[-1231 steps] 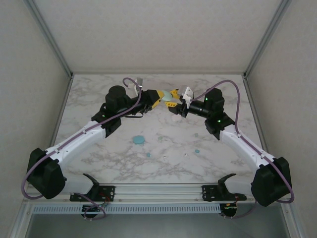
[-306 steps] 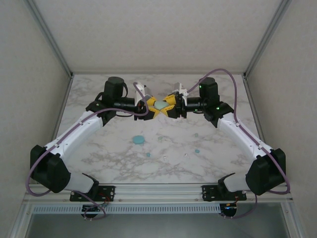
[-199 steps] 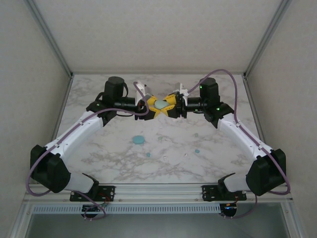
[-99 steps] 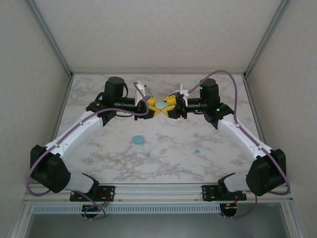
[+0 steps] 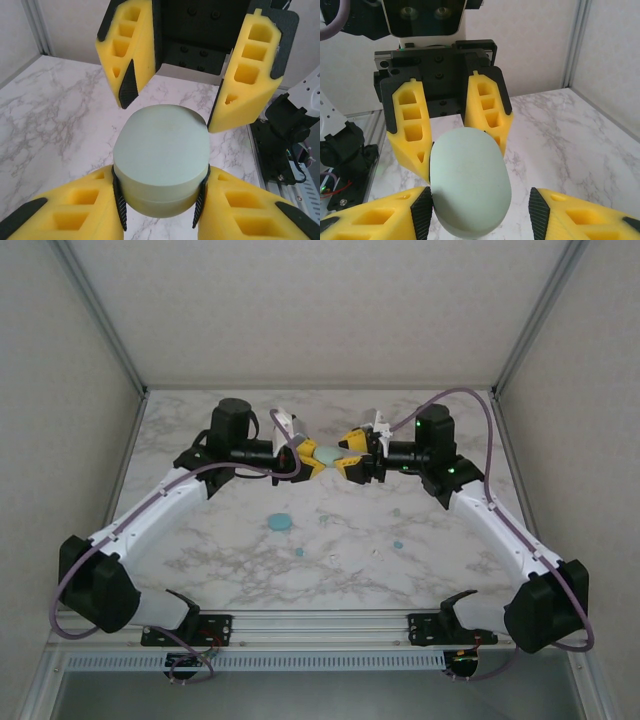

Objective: Insert wireless bluetooth earbuds into charging case

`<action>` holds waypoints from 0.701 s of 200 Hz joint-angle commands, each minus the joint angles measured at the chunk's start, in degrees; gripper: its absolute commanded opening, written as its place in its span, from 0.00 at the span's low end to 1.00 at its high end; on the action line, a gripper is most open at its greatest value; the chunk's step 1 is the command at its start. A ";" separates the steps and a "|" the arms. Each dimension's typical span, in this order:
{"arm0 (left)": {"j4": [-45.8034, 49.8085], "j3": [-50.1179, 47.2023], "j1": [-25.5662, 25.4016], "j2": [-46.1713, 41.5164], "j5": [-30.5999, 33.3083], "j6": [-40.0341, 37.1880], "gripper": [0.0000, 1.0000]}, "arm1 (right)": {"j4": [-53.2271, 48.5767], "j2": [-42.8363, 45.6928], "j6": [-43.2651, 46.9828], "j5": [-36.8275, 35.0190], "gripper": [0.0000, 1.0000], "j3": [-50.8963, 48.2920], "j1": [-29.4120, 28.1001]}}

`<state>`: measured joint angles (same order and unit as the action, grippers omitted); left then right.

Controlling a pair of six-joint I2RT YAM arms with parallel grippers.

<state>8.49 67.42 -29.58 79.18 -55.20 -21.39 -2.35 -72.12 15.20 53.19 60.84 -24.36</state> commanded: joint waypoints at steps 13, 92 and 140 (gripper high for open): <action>-3.21 -0.58 -0.30 -2.36 -0.72 1.06 0.26 | -0.68 1.20 -0.40 -0.59 0.58 -0.92 0.21; -2.35 -0.49 -0.67 -2.36 -0.71 -0.15 0.26 | 3.36 -1.13 -4.22 -1.33 0.61 0.46 -0.36; 0.20 -0.19 -1.09 -2.10 -0.18 -1.72 0.25 | 6.35 -1.29 -7.37 -0.97 0.61 0.57 -0.36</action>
<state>7.18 67.33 -29.58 78.04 -53.67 -21.43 -0.16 -72.97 10.79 52.53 60.47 -24.64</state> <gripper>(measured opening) 0.339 0.610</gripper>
